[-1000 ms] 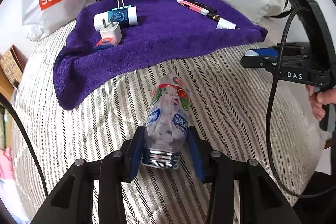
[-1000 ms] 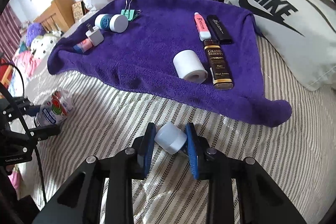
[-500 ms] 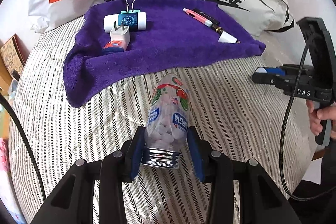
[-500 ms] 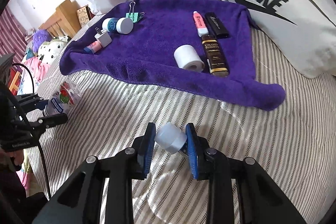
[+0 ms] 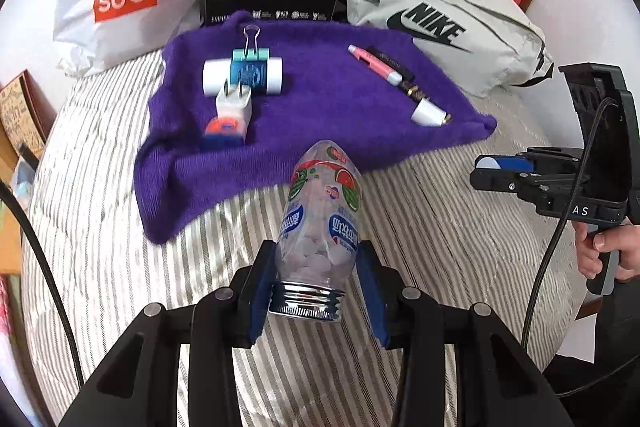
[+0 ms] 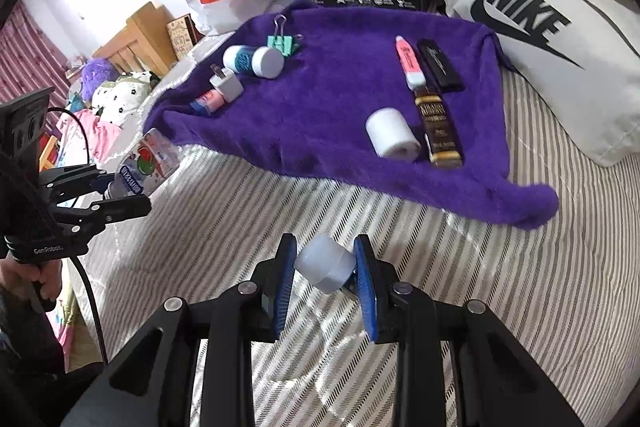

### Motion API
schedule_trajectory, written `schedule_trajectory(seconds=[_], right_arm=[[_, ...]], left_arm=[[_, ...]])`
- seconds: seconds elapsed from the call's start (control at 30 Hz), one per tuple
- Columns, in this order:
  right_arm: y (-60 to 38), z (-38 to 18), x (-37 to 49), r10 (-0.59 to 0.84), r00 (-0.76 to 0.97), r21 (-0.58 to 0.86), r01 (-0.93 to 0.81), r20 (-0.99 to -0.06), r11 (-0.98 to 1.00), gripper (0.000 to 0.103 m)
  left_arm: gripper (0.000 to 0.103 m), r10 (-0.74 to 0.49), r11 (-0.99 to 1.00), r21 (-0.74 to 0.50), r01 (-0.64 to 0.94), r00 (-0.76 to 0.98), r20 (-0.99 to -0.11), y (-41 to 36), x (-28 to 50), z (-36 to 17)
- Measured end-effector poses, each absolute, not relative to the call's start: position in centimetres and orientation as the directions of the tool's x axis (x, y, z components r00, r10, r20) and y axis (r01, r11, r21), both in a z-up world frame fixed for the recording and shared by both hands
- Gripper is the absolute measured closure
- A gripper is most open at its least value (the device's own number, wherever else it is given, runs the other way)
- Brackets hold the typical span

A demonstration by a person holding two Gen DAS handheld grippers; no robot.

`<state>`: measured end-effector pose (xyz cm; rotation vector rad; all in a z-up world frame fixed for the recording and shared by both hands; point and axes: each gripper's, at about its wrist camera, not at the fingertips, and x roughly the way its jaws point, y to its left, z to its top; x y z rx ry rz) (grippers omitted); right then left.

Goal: Organize rigid objects
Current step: 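Carry the mint bottle onto the towel with left tool while right sets the cap there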

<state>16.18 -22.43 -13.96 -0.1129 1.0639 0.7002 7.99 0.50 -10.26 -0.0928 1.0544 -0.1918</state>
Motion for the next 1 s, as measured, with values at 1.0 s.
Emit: schedule_trajectory(seconds=[1.0], right_arm=[[-18.4, -11.2, 27.2, 0.470, 0.318, 0.194, -0.621, -0.823, 0.760, 0.074]], left_arm=[[0.064, -0.216, 0.976, -0.170, 0.139, 0.468, -0.857, 0.5, 18.0, -10.2]])
